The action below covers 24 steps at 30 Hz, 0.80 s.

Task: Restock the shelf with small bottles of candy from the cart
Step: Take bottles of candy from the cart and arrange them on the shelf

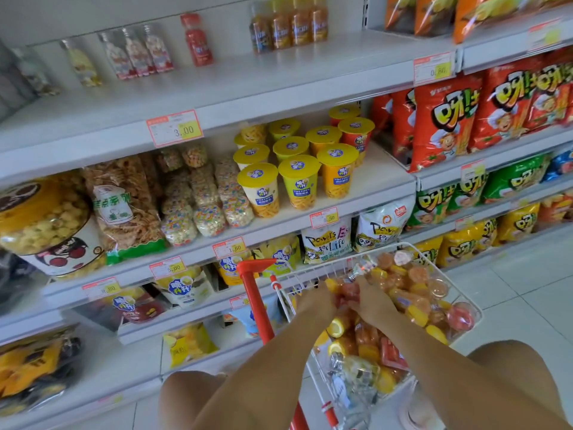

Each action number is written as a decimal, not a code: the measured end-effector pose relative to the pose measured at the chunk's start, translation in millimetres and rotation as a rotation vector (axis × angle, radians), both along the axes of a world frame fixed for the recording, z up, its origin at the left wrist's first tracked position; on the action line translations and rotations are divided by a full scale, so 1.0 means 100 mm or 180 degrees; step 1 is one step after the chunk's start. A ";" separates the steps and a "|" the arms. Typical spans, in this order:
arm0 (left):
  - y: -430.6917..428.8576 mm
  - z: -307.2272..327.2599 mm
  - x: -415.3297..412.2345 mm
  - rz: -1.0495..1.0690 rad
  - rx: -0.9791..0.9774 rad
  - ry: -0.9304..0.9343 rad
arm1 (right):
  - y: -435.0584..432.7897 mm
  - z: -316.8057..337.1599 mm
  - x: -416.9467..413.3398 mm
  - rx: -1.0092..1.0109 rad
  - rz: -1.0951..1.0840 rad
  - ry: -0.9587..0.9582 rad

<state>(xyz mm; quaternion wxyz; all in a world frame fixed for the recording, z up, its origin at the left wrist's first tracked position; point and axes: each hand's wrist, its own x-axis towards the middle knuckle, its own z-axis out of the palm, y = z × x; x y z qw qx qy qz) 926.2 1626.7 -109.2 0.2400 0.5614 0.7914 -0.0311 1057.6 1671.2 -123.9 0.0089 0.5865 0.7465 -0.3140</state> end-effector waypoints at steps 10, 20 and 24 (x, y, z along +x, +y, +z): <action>0.03 0.80 -0.57 0.1650 0.1239 -0.2112 | 0.25 0.52 0.23 -0.1519 -0.2204 0.2952; -0.30 2.23 -0.70 0.2138 0.2050 -0.5284 | 0.12 2.28 0.17 -0.2029 0.0048 0.4303; -0.40 2.67 -0.70 0.2076 0.1892 -0.5230 | 0.11 2.75 0.03 -0.1244 0.0674 0.3686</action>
